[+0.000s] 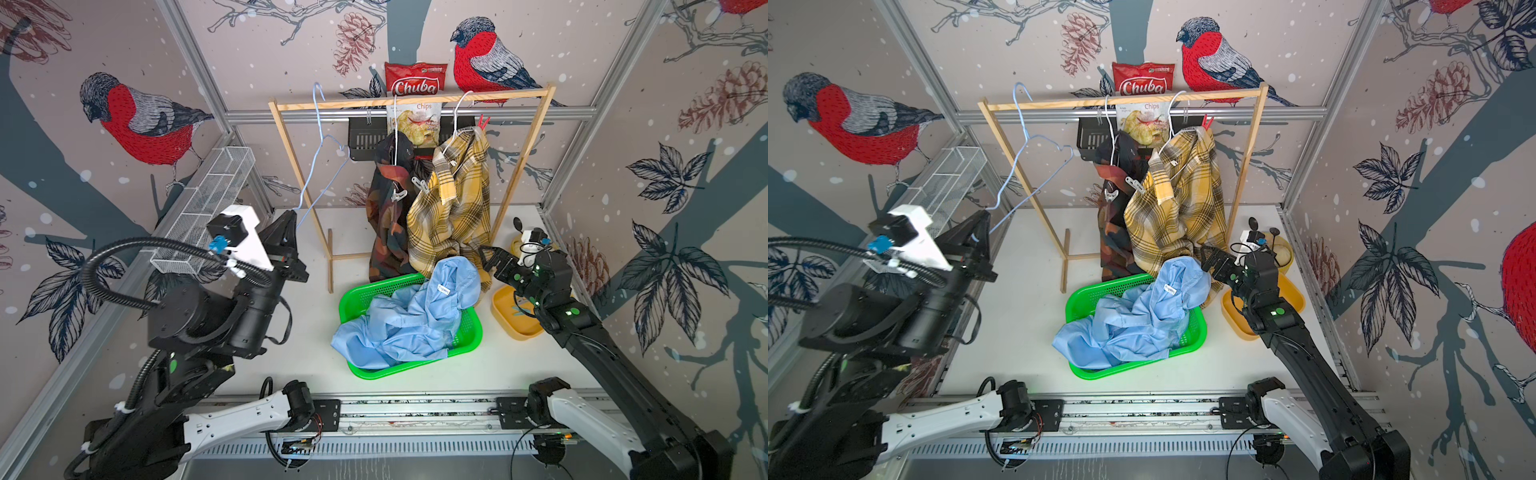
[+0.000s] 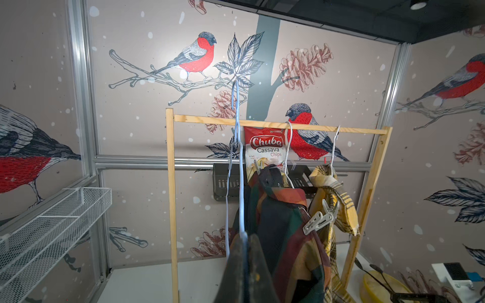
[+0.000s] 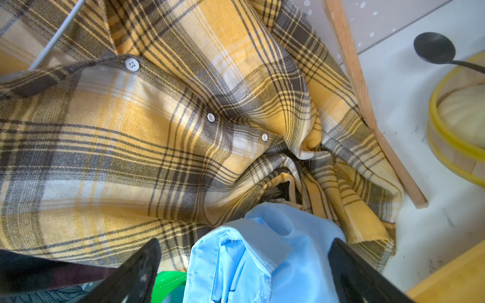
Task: Remove the clothespins securing long-sleeve shirts to the hanger
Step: Place the hanger on the clothesline.
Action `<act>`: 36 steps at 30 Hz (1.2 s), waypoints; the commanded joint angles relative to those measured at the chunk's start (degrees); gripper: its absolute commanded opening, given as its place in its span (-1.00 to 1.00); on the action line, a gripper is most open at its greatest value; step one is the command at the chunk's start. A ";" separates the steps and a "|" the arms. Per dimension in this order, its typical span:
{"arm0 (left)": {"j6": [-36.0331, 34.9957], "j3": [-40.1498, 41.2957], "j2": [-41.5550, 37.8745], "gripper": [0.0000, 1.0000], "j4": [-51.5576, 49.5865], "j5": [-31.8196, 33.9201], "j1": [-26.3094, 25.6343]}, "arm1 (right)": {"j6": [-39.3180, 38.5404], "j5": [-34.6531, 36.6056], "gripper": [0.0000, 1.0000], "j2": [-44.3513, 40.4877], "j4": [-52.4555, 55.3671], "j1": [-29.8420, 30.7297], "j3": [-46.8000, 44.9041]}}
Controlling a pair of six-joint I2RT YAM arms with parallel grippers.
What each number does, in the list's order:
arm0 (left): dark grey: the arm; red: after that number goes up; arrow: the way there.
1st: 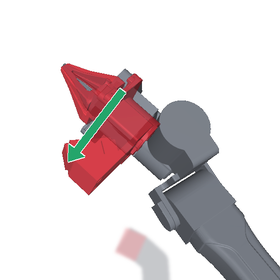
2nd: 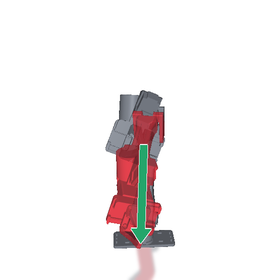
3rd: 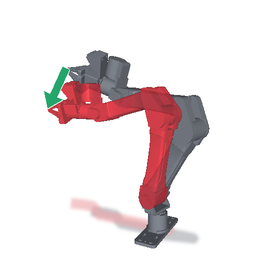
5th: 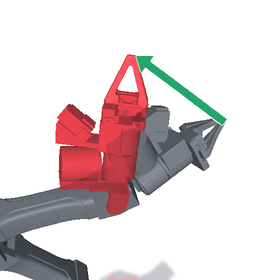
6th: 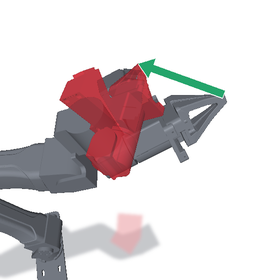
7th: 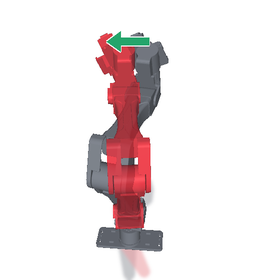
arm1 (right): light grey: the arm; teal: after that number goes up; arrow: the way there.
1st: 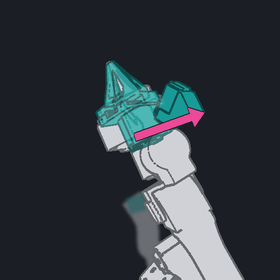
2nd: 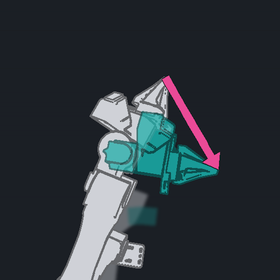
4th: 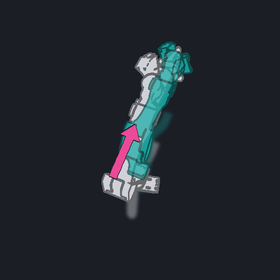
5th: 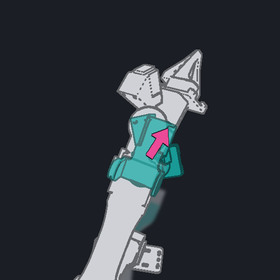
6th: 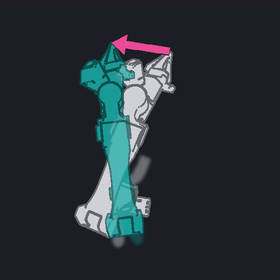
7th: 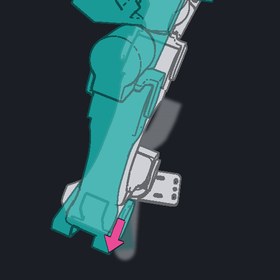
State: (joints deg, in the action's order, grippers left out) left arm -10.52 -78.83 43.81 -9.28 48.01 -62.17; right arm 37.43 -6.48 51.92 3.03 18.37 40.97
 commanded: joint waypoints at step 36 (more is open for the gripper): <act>13.16 -6.04 8.91 0.99 -9.34 -10.10 18.23 | -0.35 -0.22 0.99 8.63 -1.49 -0.97 0.14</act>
State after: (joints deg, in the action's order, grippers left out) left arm 1.74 -83.77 53.23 -16.29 37.85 -44.01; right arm 37.23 -5.41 58.78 1.93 17.50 40.60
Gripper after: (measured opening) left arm 0.999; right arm 0.996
